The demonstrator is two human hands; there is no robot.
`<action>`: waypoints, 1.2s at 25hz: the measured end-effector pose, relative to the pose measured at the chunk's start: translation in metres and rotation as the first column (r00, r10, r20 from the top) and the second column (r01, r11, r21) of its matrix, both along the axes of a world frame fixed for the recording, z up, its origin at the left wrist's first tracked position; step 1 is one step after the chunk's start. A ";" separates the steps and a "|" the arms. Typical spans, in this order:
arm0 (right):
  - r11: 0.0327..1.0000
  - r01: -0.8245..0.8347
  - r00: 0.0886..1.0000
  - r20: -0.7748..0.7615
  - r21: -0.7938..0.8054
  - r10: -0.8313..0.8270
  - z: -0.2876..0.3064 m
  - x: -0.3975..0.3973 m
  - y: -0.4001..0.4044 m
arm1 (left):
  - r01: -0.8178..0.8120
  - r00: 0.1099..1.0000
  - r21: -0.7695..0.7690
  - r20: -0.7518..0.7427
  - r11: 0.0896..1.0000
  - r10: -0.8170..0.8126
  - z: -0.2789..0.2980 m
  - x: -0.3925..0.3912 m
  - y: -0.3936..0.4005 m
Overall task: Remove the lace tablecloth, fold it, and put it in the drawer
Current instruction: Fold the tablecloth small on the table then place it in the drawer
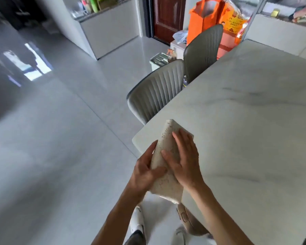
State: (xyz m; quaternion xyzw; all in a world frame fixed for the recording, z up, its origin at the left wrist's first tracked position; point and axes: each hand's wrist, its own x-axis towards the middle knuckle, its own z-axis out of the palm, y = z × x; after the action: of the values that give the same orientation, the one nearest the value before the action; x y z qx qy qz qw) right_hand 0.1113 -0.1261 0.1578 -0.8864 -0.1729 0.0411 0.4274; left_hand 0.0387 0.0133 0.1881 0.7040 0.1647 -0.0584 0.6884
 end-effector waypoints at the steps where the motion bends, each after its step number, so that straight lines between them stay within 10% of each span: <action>1: 0.997 -0.069 0.997 0.015 -0.021 0.069 0.009 0.004 0.013 | 0.023 1.000 -0.015 0.002 1.000 -0.023 0.006 -0.019 0.024; 5: 0.929 -0.369 0.859 -0.389 -0.016 0.334 0.022 0.021 0.085 | 0.110 0.982 -0.080 -0.146 0.991 -0.121 0.003 -0.078 0.127; 11: 0.999 -0.015 0.746 -0.666 0.031 0.032 -0.045 -0.087 0.260 | -0.712 0.702 -0.291 -0.313 0.639 0.640 -0.042 -0.209 0.261; 14: 1.000 -0.014 0.785 -0.619 0.021 0.024 -0.042 -0.143 0.367 | -0.748 0.645 0.128 -0.094 0.651 0.759 -0.056 -0.261 0.336; 19: 0.809 -0.585 0.711 -0.449 0.049 0.541 -0.018 -0.228 0.502 | -0.627 0.663 0.566 0.027 0.535 0.748 -0.057 -0.346 0.472; 30: 0.607 -0.793 0.603 -0.215 -0.057 0.768 -0.046 -0.289 0.817 | -0.555 0.562 0.673 -0.129 0.488 0.817 -0.061 -0.425 0.716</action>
State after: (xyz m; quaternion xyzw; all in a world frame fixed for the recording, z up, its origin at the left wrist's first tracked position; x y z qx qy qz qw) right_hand -0.1774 0.6910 0.1115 -0.7433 -0.5026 0.3113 0.3129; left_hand -0.3860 0.7289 0.1269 0.7082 0.5976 0.1262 0.3541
